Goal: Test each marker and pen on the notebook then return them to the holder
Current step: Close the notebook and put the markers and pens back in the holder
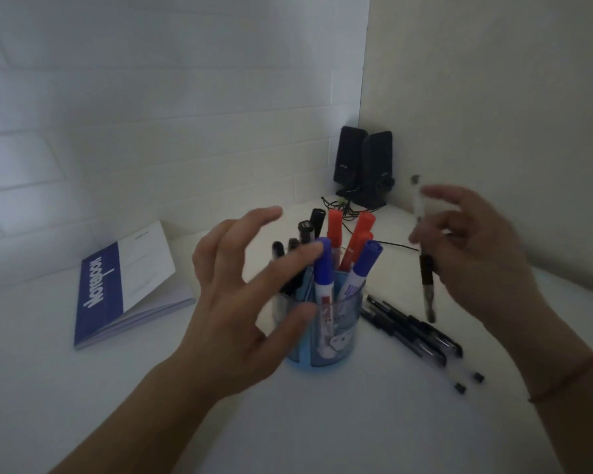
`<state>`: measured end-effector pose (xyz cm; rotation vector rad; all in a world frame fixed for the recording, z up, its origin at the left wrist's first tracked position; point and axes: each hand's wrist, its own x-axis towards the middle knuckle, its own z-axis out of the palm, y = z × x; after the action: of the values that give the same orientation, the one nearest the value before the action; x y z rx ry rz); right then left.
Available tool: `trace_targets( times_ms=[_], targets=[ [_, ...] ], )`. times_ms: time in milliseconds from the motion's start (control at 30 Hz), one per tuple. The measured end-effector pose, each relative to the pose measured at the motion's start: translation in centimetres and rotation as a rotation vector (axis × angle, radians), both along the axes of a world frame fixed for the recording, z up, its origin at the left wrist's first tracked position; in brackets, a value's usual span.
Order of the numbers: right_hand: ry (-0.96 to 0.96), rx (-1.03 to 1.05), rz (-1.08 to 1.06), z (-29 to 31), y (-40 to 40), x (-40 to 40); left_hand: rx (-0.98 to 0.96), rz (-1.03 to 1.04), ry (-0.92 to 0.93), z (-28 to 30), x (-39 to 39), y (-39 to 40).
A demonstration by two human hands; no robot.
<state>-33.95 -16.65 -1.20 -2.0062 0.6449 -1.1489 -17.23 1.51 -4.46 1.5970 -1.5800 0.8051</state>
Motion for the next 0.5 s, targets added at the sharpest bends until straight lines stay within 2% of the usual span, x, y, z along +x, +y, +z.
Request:
trace_targets(
  times_ms=[67, 133, 267, 367, 467, 500],
  targets=[
    [-0.263, 0.136, 0.088, 0.8, 0.9, -0.4, -0.039, -0.014, 0.112, 0.1, 0.3, 0.0],
    [-0.44, 0.232, 0.174, 1.5, 1.3, -0.8, -0.054, -0.066, 0.238, 0.0, 0.5, 0.0],
    [-0.791, 0.531, 0.413, 2.5, 0.8, -1.2, 0.02, -0.194, 0.693, 0.0, 0.2, 0.0],
    [-0.882, 0.685, 0.433, 2.3, 0.2, -1.4, 0.054, -0.218, 0.855, 0.1, 0.1, -0.3],
    [-0.89, 0.784, 0.586, 1.6, 0.1, -2.0, 0.043, -0.16, 0.841, 0.4, 0.0, -0.4],
    [-0.848, 0.856, 0.486, 1.6, 0.5, -2.6, 0.042, -0.13, 0.816, 0.5, 0.0, -0.4]
  ],
)
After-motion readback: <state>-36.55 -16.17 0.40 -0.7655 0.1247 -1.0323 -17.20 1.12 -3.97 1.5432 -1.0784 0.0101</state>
